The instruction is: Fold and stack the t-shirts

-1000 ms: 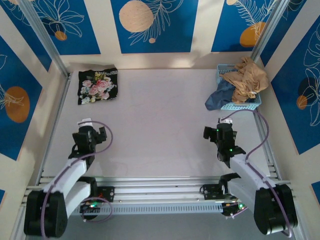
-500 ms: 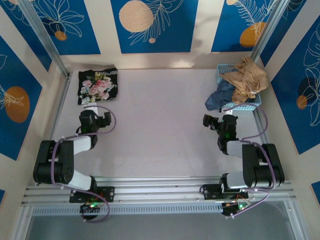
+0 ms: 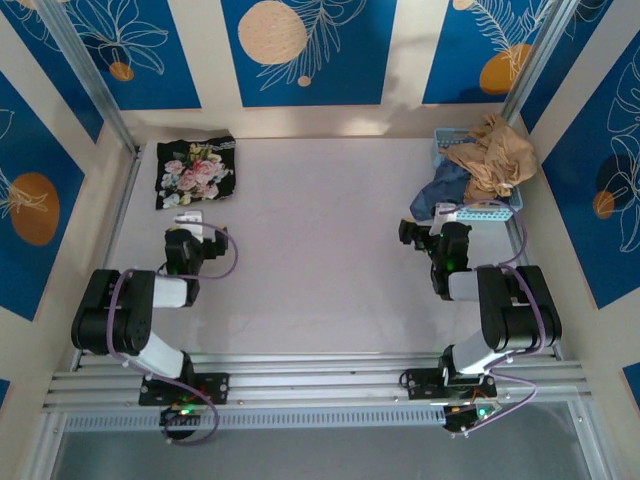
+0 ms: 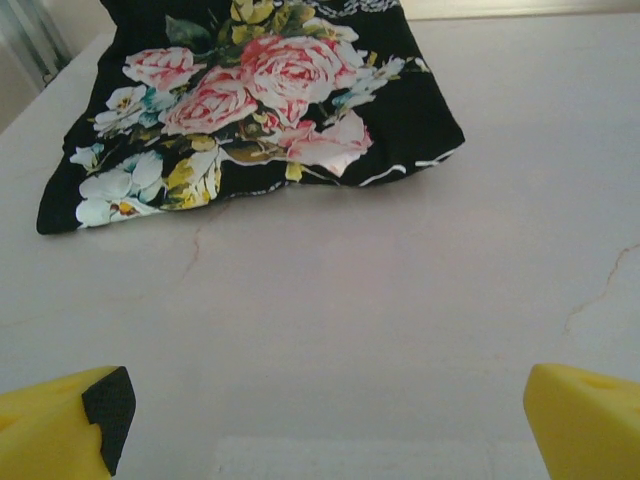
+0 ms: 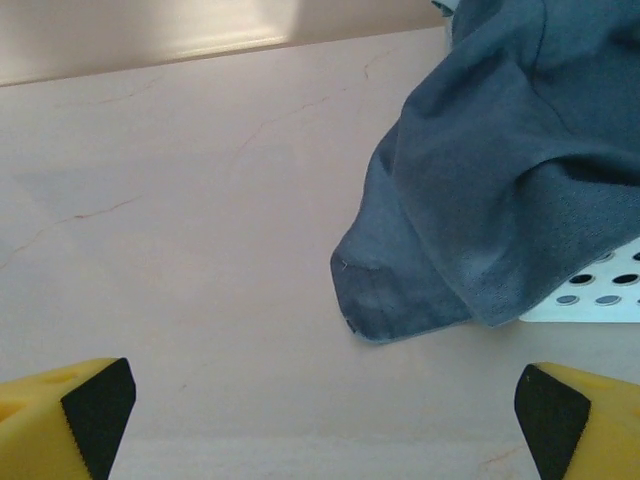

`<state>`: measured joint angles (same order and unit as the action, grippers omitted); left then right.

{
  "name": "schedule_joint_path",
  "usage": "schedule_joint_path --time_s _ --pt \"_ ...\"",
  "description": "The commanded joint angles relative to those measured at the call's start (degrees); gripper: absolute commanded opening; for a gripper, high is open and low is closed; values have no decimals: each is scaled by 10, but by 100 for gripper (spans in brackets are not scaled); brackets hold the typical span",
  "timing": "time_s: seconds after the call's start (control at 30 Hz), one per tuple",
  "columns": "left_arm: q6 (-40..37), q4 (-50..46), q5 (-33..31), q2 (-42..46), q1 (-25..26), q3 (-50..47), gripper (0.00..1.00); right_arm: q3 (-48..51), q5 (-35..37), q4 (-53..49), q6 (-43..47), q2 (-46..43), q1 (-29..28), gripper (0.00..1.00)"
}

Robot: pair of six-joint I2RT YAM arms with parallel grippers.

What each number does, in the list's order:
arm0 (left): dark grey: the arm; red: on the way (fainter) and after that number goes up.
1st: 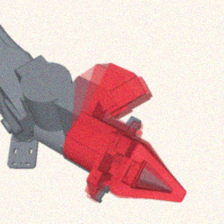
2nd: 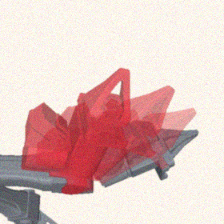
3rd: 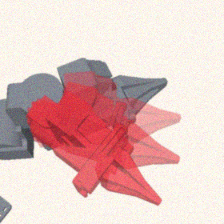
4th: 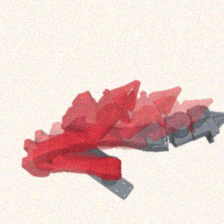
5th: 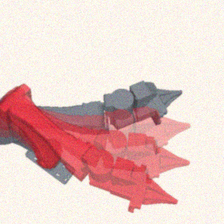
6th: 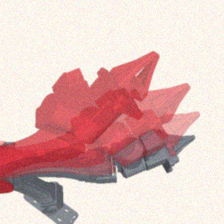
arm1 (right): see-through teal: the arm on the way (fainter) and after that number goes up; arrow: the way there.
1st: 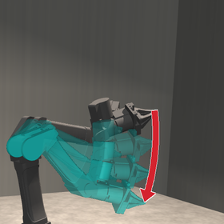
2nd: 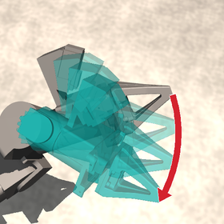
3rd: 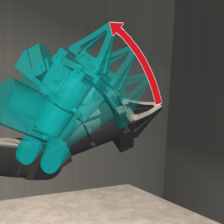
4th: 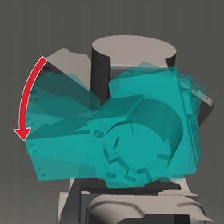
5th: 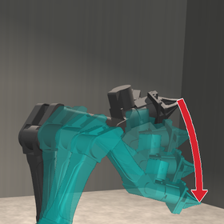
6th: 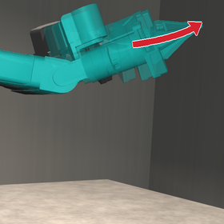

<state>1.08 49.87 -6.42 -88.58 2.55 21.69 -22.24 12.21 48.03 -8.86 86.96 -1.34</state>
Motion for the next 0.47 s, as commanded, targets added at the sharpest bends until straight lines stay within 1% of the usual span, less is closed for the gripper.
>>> schedule_joint_path --time_s 0.0,0.43 --pt "-11 0 9 5 3 2 100 -4 16 5 18 2 -4 99" --pt "-21 -10 -6 3 14 8 100 -5 13 5 18 3 -2 99"
